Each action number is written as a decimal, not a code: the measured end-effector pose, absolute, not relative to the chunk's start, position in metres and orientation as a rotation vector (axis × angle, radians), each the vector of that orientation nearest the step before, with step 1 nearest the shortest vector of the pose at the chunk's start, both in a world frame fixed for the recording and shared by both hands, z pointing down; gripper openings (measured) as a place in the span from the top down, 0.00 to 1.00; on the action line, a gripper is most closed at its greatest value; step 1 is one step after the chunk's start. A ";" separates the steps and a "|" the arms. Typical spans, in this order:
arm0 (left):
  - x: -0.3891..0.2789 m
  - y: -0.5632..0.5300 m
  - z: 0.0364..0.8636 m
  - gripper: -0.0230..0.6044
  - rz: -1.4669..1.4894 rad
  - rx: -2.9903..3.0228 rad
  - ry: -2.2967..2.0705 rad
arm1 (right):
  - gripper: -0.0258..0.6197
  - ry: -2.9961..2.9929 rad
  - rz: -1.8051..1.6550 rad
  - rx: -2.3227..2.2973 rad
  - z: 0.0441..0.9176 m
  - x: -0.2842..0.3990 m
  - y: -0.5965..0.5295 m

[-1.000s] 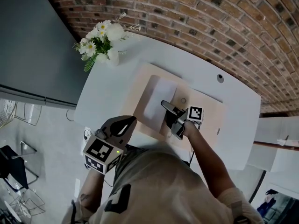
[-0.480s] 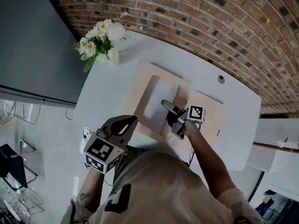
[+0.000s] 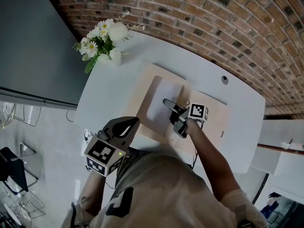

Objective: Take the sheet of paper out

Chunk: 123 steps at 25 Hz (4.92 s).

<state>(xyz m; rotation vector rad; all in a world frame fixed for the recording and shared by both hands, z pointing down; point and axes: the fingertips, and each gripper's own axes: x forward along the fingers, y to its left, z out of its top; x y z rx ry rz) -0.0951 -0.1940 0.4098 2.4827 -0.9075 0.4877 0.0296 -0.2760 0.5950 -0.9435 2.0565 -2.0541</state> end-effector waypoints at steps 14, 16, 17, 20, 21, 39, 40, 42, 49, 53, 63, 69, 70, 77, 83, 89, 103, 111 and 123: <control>-0.098 -0.184 0.412 0.94 0.485 2.470 -0.934 | 0.86 2.058 -2.041 -1.043 0.607 0.037 -0.285; -0.100 -0.181 0.412 0.94 0.491 2.461 -0.935 | 0.91 2.067 -2.037 -1.060 0.608 0.037 -0.285; -0.101 -0.182 0.411 0.94 0.486 2.467 -0.943 | 0.92 2.072 -2.039 -1.067 0.608 0.036 -0.284; -0.101 -0.180 0.411 0.94 0.484 2.466 -0.948 | 0.92 2.097 -2.050 -1.101 0.611 0.035 -0.282; -0.101 -0.178 0.411 0.94 0.489 2.460 -0.943 | 0.92 2.105 -2.054 -1.116 0.612 0.036 -0.281; -0.102 -0.171 0.404 0.94 0.453 2.516 -0.936 | 0.92 2.137 -1.984 -1.251 0.596 0.069 -0.264; -0.102 -0.171 0.403 0.94 0.450 2.523 -0.934 | 0.92 2.139 -1.981 -1.257 0.596 0.071 -0.262; -0.102 -0.170 0.402 0.94 0.447 2.531 -0.928 | 0.92 2.141 -1.973 -1.270 0.595 0.074 -0.259; -0.104 -0.166 0.402 0.94 0.442 2.548 -0.890 | 0.92 2.173 -1.923 -1.368 0.593 0.088 -0.249; -0.103 -0.165 0.403 0.94 0.444 2.565 -0.849 | 0.92 2.190 -1.886 -1.443 0.590 0.098 -0.242; -0.094 -0.170 0.410 0.94 0.443 2.600 -0.702 | 0.92 2.142 -1.817 -1.606 0.580 0.130 -0.218; -0.079 -0.171 0.410 0.94 0.457 2.624 -0.600 | 0.92 2.137 -1.769 -1.669 0.568 0.147 -0.203; -0.076 -0.172 0.410 0.94 0.462 2.628 -0.591 | 0.92 2.142 -1.762 -1.675 0.565 0.149 -0.201; -0.067 -0.168 0.404 0.94 0.478 2.643 -0.594 | 0.92 2.140 -1.705 -1.700 0.554 0.172 -0.186; -0.055 -0.158 0.401 0.94 0.513 2.651 -0.625 | 0.92 2.128 -1.662 -1.664 0.545 0.192 -0.178; -0.032 -0.141 0.393 0.94 0.529 2.663 -0.640 | 0.92 2.157 -1.615 -1.639 0.535 0.213 -0.165; 0.015 -0.102 0.378 0.94 0.547 2.700 -0.665 | 0.92 2.244 -1.521 -1.559 0.506 0.243 -0.125; 0.028 -0.074 0.371 0.94 0.560 2.708 -0.698 | 0.92 2.310 -1.455 -1.411 0.470 0.232 -0.107; 0.049 -0.027 0.360 0.94 0.549 2.717 -0.773 | 0.92 2.433 -1.312 -1.232 0.413 0.231 -0.061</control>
